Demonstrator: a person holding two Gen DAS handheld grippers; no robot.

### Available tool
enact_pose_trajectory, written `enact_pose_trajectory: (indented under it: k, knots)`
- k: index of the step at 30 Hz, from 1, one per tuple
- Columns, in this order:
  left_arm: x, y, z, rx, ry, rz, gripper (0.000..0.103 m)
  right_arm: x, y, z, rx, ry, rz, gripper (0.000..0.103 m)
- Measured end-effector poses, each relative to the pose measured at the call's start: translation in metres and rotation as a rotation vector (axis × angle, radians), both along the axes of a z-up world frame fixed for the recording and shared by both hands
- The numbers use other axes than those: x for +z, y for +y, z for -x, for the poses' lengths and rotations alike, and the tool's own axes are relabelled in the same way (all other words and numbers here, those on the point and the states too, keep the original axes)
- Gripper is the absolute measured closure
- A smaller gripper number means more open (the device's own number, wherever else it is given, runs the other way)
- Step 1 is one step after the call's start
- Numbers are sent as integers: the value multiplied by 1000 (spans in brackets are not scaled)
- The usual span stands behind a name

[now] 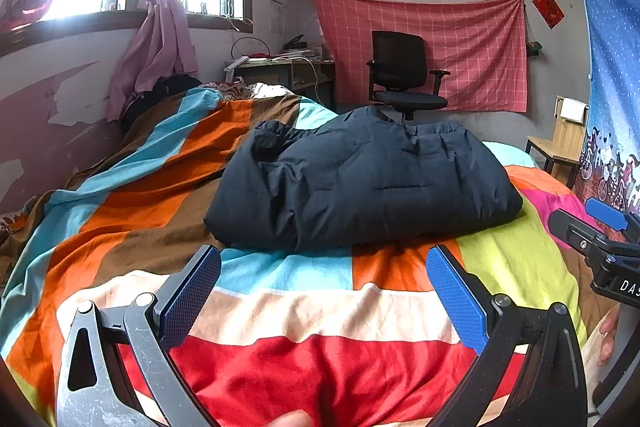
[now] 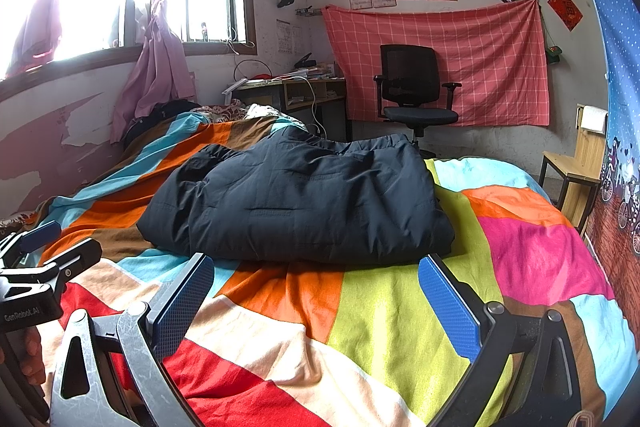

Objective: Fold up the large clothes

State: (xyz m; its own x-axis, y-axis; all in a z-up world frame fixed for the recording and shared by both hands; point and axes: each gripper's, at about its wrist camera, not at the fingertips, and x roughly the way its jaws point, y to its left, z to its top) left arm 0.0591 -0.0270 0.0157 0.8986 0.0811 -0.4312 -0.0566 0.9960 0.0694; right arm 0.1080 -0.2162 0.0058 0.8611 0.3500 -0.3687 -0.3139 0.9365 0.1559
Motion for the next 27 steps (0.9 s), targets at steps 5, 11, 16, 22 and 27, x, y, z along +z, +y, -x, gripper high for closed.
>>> enact_pose_trajectory:
  k: [5, 11, 16, 22, 27]
  knots:
    - [0, 3, 0, -5, -5, -3, 2, 0, 0, 0, 1, 0, 0, 0]
    - [1, 3, 1, -5, -6, -4, 2, 0, 1, 0, -1, 0, 0, 0]
    - [2, 4, 2, -10, -12, -2, 2, 0, 1, 0, 0, 1, 1, 0]
    - [4, 6, 3, -17, -15, 2, 2, 0, 2, 0, -1, 1, 0, 0]
    - [3, 6, 2, -20, -14, 1, 2, 1, 2, 0, -1, 1, 0, 0]
